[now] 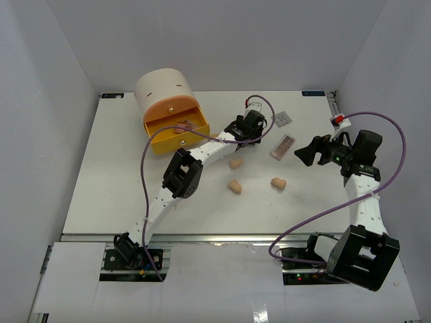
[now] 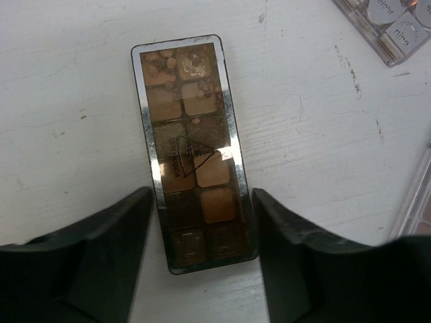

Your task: Organize the makeup

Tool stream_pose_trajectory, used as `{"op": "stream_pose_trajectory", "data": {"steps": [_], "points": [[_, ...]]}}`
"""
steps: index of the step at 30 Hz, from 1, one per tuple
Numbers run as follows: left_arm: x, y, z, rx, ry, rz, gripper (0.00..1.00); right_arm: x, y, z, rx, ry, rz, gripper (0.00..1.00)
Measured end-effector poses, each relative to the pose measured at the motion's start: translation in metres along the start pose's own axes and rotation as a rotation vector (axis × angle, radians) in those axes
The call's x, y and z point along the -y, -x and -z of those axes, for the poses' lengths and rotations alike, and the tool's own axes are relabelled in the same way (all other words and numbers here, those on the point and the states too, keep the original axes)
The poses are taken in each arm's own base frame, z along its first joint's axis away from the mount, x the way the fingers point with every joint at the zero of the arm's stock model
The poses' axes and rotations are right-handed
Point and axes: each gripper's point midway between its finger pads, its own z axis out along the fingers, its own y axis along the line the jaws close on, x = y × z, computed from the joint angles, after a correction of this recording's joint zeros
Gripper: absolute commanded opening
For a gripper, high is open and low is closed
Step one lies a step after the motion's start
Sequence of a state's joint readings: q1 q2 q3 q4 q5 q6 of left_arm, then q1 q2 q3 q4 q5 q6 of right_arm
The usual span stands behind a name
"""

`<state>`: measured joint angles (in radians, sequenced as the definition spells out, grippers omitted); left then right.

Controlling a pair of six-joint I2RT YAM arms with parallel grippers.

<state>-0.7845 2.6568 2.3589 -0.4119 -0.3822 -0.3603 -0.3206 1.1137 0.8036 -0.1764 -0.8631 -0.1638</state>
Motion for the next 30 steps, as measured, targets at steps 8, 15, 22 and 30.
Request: {"op": "stream_pose_trajectory", "data": {"steps": [8, 15, 22, 30], "points": [[0.001, 0.000, -0.001, 0.012, -0.008, 0.004, 0.43, 0.002, 0.000, 0.002, 0.003, -0.005, -0.003, 0.90], [-0.001, -0.005, 0.011, -0.018, -0.028, -0.016, 0.33, 0.002, 0.000, 0.002, 0.005, -0.005, -0.004, 0.90], [0.004, 0.020, 0.079, -0.023, -0.162, -0.100, 0.28, 0.001, -0.005, 0.001, 0.002, 0.008, -0.008, 0.90], [0.008, 0.130, 0.234, 0.247, -0.368, -0.178, 0.30, 0.000, -0.003, 0.001, 0.008, 0.018, 0.004, 0.90]]}}
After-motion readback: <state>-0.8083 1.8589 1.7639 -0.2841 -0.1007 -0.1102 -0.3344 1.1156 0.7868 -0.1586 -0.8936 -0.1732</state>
